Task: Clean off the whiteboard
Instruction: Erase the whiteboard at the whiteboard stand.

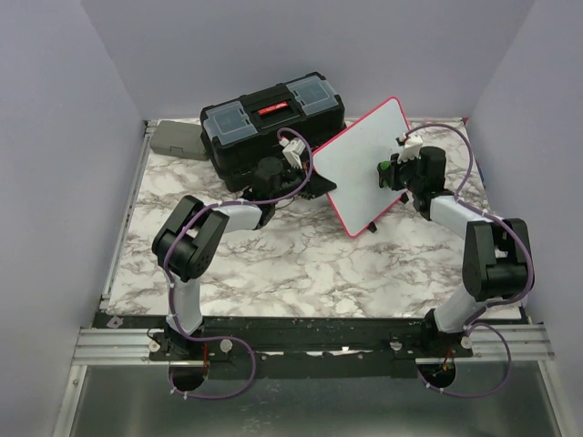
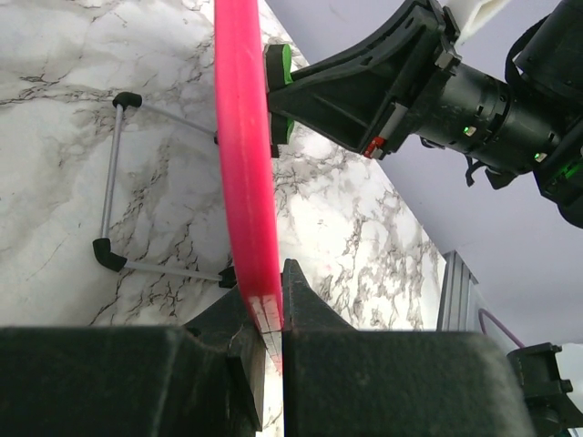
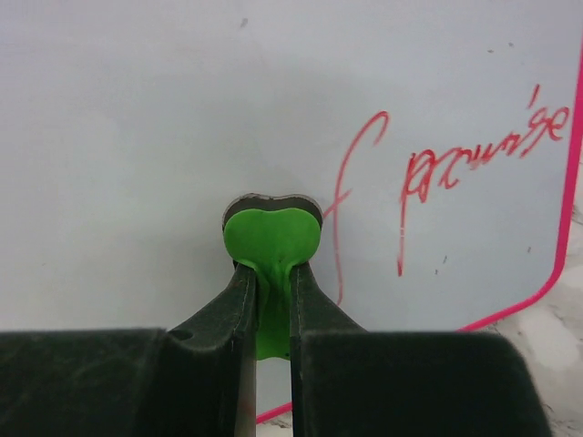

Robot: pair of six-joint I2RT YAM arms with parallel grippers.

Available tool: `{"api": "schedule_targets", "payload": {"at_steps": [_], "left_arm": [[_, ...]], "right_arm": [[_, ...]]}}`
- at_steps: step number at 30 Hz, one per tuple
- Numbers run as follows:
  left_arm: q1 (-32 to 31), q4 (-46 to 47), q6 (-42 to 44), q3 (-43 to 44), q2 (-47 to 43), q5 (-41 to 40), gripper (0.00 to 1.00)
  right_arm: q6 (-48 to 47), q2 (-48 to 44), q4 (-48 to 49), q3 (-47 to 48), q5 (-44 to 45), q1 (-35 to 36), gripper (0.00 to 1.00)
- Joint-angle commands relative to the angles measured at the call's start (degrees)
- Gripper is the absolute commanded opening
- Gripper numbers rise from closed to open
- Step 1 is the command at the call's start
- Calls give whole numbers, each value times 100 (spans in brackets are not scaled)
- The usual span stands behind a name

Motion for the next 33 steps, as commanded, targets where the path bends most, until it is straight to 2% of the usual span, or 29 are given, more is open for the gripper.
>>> {"api": "schedule_targets", "payload": {"at_steps": [1,3,6,8,9,11,13,15,20,27,31,33], "left_arm": [[-189,30,-104,83,-61,969,0],[-183,25,-104,92,-50,1019,0],[-181,-20,-100,139,-31,1084,0],[-179,-86,-87,195,-22,1123,0],[-176,-101,-78,215,-30,1129,0],[-181,-102,-77,224,-39,1141,0],[-171,-111,-79,229,-39,1142,0],[-170,-111,-85,233,-31,1148,0],[-172,-60,-154,255,5,1156,0],[-170,-69,-165,295,-4,1158,0],[-163,-68,-174,312,-19,1156,0],[-164,-67,-171,306,-13,1156,0]], "right_arm": [[167,188,177,10,770,-41,1],[-177,118,-114,95,42,-41,1],[-1557,233,-1858,568,-2466,-41,1],[-1784,342,-2347,730,-3173,-34,1],[-1730,328,-2239,706,-3136,-30,1],[-1227,202,-1529,518,-2441,-32,1],[-436,121,-771,297,-1231,-32,1],[-44,118,-401,193,-109,-44,1],[63,307,-371,209,650,-120,1],[-38,579,-990,552,547,-168,1],[-773,761,-1951,850,-645,-190,1],[-1289,831,-2533,1027,-1518,-185,1]]}}
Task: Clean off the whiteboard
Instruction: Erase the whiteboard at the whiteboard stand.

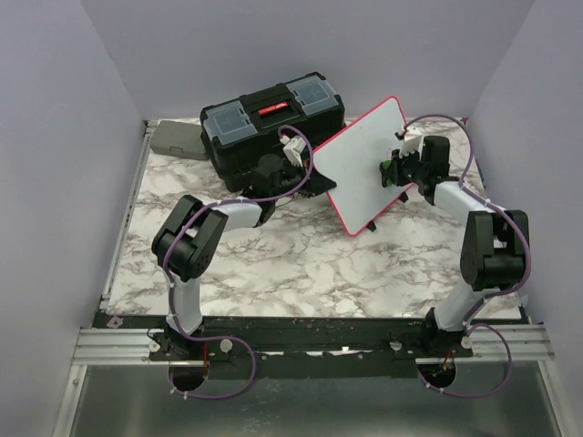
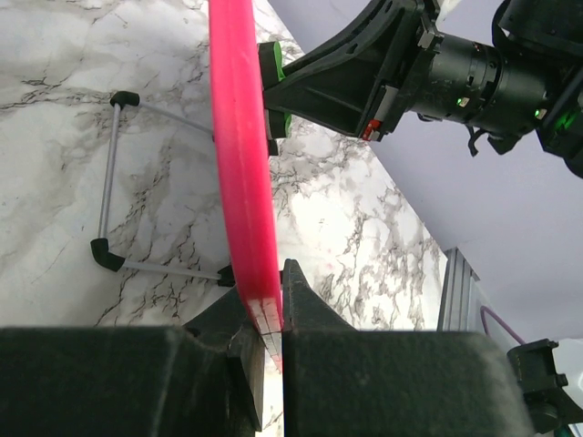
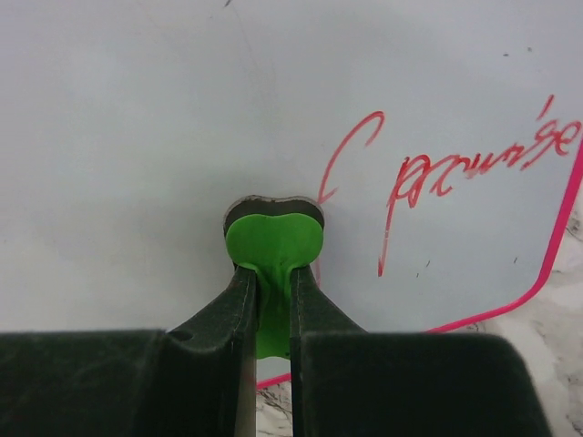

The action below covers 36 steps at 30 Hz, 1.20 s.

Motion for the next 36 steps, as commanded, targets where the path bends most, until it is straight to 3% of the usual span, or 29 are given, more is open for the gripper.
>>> {"api": "schedule_targets", "payload": {"at_steps": [1,4,8,12,15,19,23,26,31,36], "left_arm": [[-199,138,-241,154,-15,1062,0],[-203,154,-251,134,-19,1064,0],[-201,156,-241,108,-33,1063,0],[-197,181,-259,106,-15,1077,0],[-209,216,-283,118,10,1064,0],[-201,226,-284,118,11,1070,0],[-206,226,-289,129,29,1068,0],[-212,235,-300,128,46,1062,0],[-227,231,-311,138,36,1066,0],[-231,226,-299,138,38,1064,0]], "right_arm": [[-984,430,-1590,274,-1621,-7,1],[-898,342,-1443,198,-1728,-7,1],[196,179,-408,-48,293,-38,1],[416,90,22,-273,860,-93,1],[-3,138,-314,-171,294,-102,1],[-844,291,-1486,145,-1610,-103,1],[-786,195,-1374,71,-2261,-67,1],[-265,-20,-719,-195,-1621,-68,1],[642,-220,492,-578,724,-65,1],[712,-259,847,-726,1552,-72,1]]}}
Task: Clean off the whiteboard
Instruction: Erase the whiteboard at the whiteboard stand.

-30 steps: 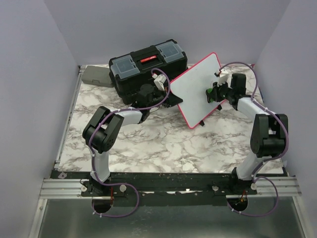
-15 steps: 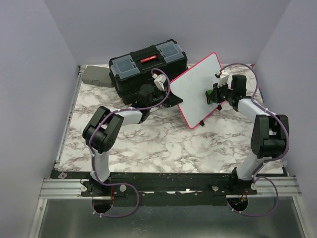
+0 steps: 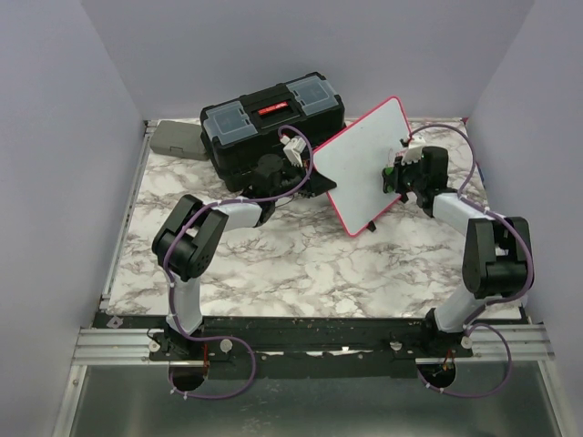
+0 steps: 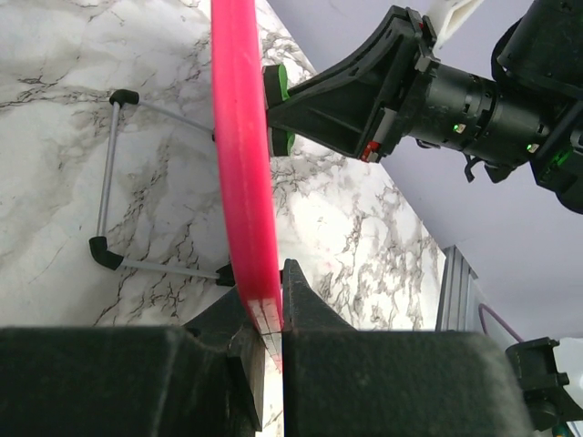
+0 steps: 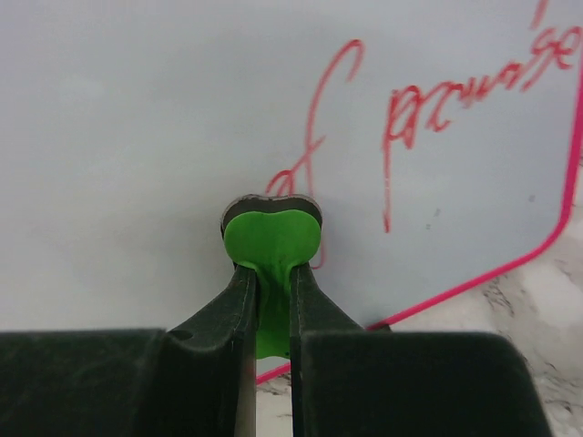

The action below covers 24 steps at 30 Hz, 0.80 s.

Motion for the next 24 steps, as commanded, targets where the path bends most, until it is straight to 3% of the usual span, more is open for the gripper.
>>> {"api": "schedule_targets", "payload": {"at_steps": [1,5,7,10,11,13,18,21,24], "left_arm": [[-240,215,-295,131,18,1010,0],[-240,215,-289,125,10,1009,0],[-240,215,-291,136,18,1014,0],[-240,215,-291,136,27,1009,0],[-240,215,-297,135,27,1009,0],[-240,215,-297,126,14,994,0],[-235,220,-277,80,5,936,0],[-240,151,-259,115,9,876,0],[-242,41,-199,135,-21,781,0]], "right_arm": [[260,63,448,-110,1405,-39,1],[77,113,147,22,1088,-53,1],[-428,160,-421,177,-45,-51,1],[-1448,478,-1894,689,-2436,-49,1],[-1423,565,-2069,813,-2675,-52,1],[-1127,549,-1762,778,-2384,-48,1],[146,-63,453,-163,108,-51,1],[204,-75,582,-195,832,-48,1],[92,67,234,-25,765,-50,1]]}}
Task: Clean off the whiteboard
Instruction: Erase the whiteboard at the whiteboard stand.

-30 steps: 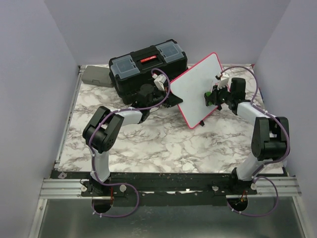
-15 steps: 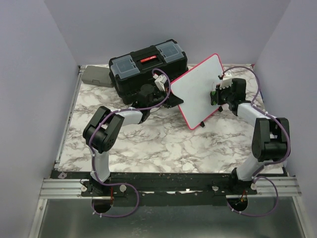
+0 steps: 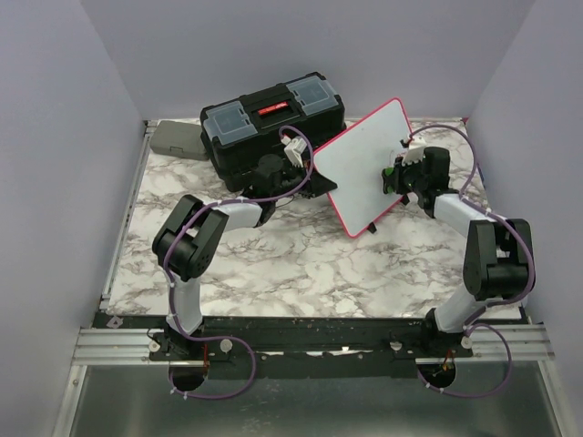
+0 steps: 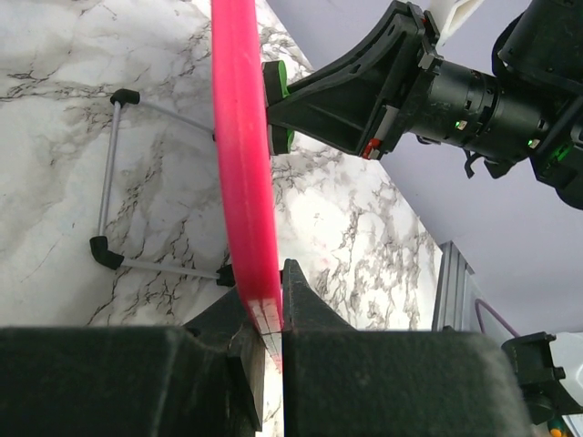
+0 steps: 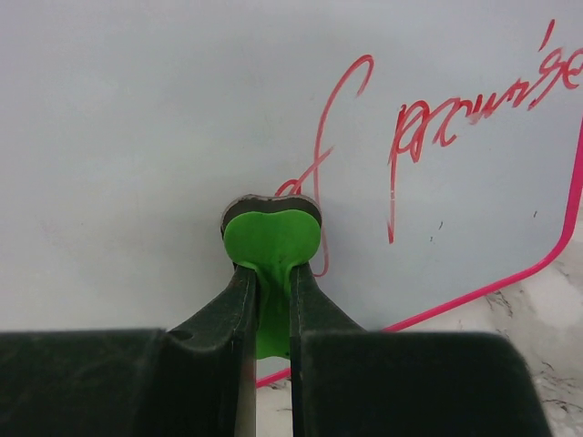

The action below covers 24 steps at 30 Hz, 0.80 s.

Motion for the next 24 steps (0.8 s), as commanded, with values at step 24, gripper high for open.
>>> {"api": "schedule_targets", "payload": {"at_steps": [24], "left_arm": [[-308,-917,476,153,-416,31,0]], "right_arm": [[-732,400,-853,499,-1794,7,1]]}}
